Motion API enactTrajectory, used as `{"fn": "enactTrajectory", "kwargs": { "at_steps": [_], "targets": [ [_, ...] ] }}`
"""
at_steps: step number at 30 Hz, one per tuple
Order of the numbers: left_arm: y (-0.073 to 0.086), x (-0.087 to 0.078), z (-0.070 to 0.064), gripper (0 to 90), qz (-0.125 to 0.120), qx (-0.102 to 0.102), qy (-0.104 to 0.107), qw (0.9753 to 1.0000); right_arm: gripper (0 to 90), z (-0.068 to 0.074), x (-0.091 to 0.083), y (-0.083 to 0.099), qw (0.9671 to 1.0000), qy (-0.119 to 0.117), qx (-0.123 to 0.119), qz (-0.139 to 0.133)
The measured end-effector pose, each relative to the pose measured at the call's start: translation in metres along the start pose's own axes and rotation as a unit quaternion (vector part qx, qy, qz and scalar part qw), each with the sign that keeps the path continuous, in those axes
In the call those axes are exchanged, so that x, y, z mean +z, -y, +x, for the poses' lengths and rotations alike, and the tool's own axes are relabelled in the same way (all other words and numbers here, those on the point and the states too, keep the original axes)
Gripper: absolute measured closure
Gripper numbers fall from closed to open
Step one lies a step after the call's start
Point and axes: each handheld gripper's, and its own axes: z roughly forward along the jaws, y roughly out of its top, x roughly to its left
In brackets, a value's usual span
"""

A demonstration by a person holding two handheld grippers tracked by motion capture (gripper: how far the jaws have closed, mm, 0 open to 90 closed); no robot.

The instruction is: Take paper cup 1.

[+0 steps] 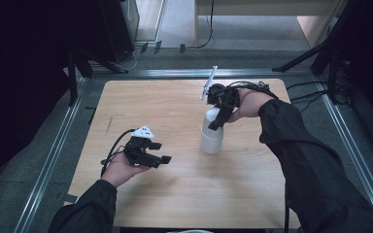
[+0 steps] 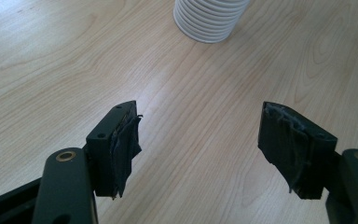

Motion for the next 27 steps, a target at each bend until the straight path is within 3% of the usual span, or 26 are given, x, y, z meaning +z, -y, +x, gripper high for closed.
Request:
{"fn": "enactTrajectory", "kwargs": {
  "at_steps": [27],
  "targets": [
    [0.000,0.000,0.000,28.4,-0.001,0.001,0.001,1.0000,33.5,0.001,-0.014,-0.005,1.0000,0.002,0.003,0.004]
  ]
}}
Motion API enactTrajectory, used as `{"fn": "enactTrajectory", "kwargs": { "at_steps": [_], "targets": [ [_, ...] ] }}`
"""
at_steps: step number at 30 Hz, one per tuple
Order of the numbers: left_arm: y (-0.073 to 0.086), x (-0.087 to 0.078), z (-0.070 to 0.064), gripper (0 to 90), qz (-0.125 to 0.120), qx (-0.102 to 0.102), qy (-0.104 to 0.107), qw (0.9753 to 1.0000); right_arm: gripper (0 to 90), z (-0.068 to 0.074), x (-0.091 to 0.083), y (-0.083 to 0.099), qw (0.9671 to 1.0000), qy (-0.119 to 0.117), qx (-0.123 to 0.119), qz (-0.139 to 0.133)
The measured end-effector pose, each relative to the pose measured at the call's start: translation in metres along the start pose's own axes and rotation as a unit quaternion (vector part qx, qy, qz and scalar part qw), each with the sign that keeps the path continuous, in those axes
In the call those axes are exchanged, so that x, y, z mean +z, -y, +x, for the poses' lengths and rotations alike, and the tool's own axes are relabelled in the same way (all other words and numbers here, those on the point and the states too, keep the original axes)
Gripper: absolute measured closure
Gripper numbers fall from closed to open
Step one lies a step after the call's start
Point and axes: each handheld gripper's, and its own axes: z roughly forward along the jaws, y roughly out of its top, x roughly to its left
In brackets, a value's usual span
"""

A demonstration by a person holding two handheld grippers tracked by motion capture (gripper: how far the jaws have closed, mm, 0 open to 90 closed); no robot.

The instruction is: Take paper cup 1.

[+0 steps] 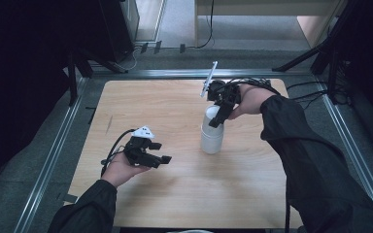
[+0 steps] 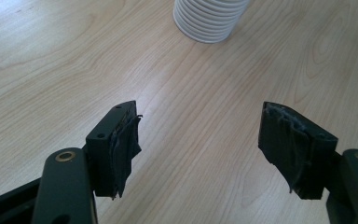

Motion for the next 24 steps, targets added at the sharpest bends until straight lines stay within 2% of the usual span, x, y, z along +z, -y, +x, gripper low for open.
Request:
{"fn": "enactTrajectory", "kwargs": {
  "at_steps": [12,18,24],
  "targets": [
    [0.000,0.000,0.001,26.8,-0.003,-0.002,0.003,1.0000,33.7,0.003,-0.017,-0.004,1.0000,0.002,-0.008,-0.004],
    [0.000,-0.001,0.001,26.8,-0.005,-0.002,0.005,1.0000,33.8,0.004,-0.025,-0.004,1.0000,0.005,-0.006,-0.004],
    [0.000,0.000,0.001,26.8,-0.004,-0.002,0.005,1.0000,33.8,0.005,-0.038,-0.005,0.9999,0.004,0.002,-0.015]
  ]
}}
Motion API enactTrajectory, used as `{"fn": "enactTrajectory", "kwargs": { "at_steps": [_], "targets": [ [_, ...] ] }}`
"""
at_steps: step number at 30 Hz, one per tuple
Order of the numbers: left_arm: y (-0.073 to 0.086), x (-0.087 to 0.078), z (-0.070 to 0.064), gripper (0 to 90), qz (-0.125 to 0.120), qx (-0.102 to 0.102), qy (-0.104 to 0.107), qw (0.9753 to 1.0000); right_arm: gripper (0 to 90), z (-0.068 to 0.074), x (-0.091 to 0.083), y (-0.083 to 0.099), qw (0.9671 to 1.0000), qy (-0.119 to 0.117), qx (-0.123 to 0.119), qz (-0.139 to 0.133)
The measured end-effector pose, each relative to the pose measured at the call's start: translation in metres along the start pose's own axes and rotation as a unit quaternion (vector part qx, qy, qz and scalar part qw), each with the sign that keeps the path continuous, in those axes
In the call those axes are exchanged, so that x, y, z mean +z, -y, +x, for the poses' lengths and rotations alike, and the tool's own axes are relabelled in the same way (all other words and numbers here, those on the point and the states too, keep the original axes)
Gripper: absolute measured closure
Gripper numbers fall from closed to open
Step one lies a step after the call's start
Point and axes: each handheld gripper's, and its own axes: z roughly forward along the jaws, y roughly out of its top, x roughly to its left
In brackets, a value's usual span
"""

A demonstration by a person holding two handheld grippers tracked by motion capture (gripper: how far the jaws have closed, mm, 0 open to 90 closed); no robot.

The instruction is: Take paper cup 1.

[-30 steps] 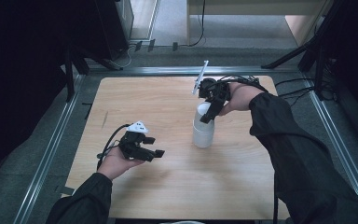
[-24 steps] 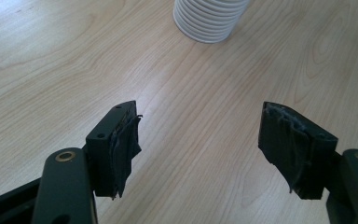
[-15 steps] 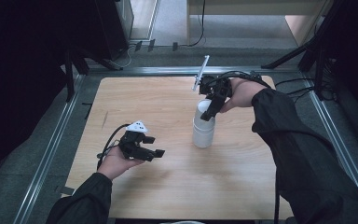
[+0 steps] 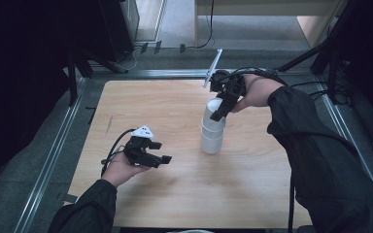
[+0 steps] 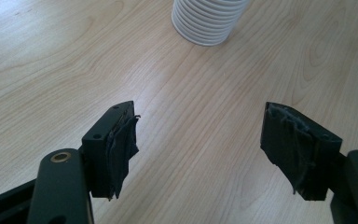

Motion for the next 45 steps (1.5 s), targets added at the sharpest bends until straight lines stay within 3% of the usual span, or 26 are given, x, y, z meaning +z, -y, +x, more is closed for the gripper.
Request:
{"fn": "enactTrajectory", "kwargs": {
  "at_steps": [14,17,27,33,45],
  "targets": [
    [0.000,-0.001,0.001,26.8,-0.001,-0.001,0.002,1.0000,33.9,0.003,-0.030,-0.002,0.9998,0.008,0.000,-0.019],
    [0.000,-0.001,0.001,26.9,0.000,0.000,0.002,1.0000,34.0,0.005,-0.039,-0.002,0.9994,0.005,-0.003,-0.035],
    [-0.001,-0.003,0.000,26.7,-0.008,-0.004,0.007,0.9999,34.1,0.021,-0.060,0.001,0.9991,0.006,-0.014,-0.039],
    [-0.003,-0.005,-0.001,24.9,-0.015,-0.003,0.014,0.9998,34.2,0.031,-0.060,0.007,0.9986,-0.008,-0.019,-0.048],
    [-0.010,-0.008,-0.011,13.3,-0.029,0.020,0.024,0.9991,34.4,0.049,-0.032,0.033,0.9959,-0.034,-0.018,-0.081]
  ]
}}
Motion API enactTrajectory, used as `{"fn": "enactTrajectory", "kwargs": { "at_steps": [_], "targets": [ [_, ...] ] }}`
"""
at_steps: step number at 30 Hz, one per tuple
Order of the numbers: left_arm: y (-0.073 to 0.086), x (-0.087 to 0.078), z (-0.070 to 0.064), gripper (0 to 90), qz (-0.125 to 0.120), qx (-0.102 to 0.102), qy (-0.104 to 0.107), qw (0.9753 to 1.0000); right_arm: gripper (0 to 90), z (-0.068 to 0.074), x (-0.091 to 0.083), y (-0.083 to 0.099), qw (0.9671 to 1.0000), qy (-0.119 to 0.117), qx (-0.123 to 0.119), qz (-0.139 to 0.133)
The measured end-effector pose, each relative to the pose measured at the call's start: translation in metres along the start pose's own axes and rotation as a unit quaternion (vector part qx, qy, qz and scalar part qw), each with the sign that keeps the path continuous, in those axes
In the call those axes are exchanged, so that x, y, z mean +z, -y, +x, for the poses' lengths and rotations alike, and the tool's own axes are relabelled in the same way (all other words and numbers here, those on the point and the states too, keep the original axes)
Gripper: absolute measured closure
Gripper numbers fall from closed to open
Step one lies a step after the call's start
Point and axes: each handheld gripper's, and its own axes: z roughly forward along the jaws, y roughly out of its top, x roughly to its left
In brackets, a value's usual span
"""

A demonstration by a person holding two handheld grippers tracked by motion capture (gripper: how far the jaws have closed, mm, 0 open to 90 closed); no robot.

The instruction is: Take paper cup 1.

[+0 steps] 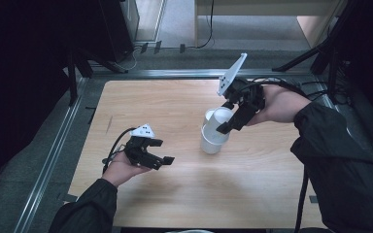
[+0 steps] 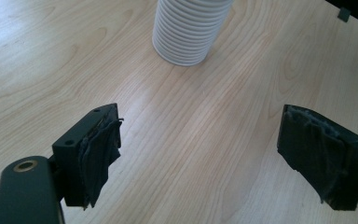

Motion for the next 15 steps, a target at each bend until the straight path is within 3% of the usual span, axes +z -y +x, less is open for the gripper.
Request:
{"fn": "enactTrajectory", "kwargs": {
  "at_steps": [12,15],
  "targets": [
    [-0.003,-0.006,-0.006,13.1,-0.023,0.008,0.020,0.9995,34.4,0.016,0.027,0.018,0.9982,-0.025,-0.008,-0.054],
    [-0.003,-0.005,-0.007,13.1,-0.024,0.011,0.023,0.9994,34.4,0.018,0.036,0.025,0.9972,-0.029,0.000,-0.068]
  ]
}}
